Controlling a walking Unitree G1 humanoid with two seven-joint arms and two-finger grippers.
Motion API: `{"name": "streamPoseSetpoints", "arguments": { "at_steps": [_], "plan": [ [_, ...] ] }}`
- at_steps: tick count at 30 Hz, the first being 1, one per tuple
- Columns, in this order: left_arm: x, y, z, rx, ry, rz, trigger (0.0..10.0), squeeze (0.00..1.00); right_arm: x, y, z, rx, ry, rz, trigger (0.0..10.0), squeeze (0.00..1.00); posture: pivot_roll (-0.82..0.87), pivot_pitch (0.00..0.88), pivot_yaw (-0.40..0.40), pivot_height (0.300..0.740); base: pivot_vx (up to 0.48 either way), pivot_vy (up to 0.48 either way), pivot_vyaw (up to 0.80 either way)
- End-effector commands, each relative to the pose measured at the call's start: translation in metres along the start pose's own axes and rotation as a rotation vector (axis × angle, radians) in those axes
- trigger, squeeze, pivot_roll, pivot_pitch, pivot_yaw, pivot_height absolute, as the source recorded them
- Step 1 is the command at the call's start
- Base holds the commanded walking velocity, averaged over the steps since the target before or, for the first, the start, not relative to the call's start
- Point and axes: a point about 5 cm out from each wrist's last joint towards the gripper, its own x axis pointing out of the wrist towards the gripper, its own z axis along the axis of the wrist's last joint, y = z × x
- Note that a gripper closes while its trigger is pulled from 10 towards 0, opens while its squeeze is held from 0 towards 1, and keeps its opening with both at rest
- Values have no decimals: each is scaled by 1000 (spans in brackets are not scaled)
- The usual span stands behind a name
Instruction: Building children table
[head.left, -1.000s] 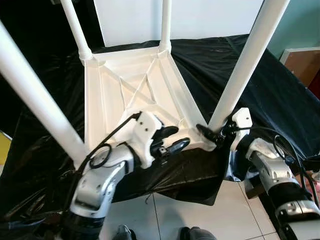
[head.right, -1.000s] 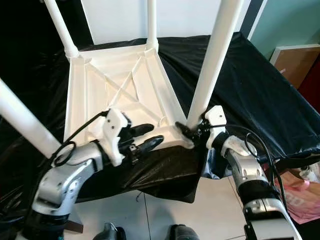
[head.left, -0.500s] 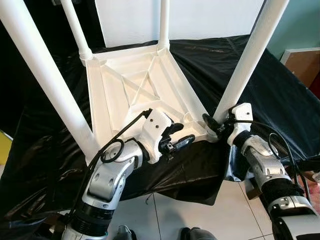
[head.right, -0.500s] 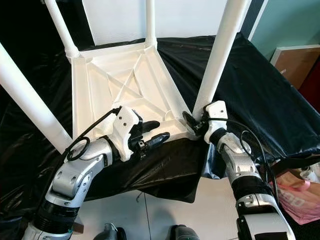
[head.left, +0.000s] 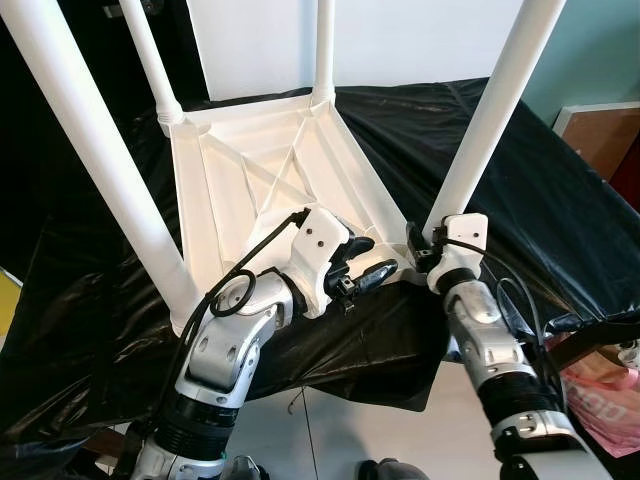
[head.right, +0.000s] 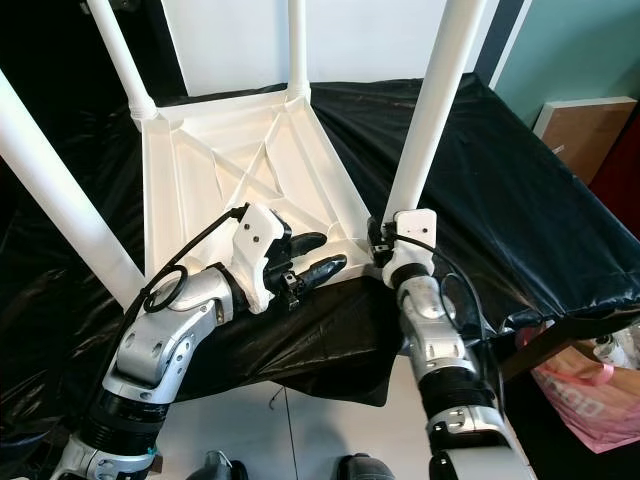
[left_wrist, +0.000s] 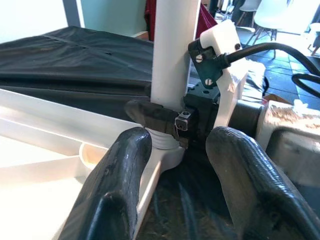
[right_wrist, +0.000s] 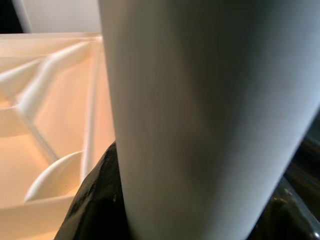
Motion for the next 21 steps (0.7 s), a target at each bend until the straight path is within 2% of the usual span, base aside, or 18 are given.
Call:
{"name": "streamPoseSetpoints", "arguments": {
  "at_steps": [1, 2, 15, 16, 21],
  "plan": [
    [1, 8, -2, 3, 3, 143, 10000, 0, -7, -1, -17, -30, 86, -71, 10000, 0, -14, 65, -43, 740, 0, 0, 0],
    [1, 10, -1, 4, 0, 160, 10000, 0, -9, 3, -16, -16, 88, -127, 10000, 0, -10, 60, -47, 740, 0, 0, 0],
    [5, 10, 1, 2, -19, 162, 10000, 0, -9, 4, -9, -23, 44, -128, 10000, 0, -8, 49, -54, 740, 0, 0, 0],
    [6, 10, 1, 3, -21, 161, 10000, 0, -9, 4, -6, -23, 32, -126, 10000, 1000, -10, 49, -57, 740, 0, 0, 0],
    [7, 9, 2, 3, -29, 161, 10000, 0, -10, 7, 5, 2, -34, -69, 10000, 1000, -12, 54, -60, 740, 0, 0, 0]
  ]
}}
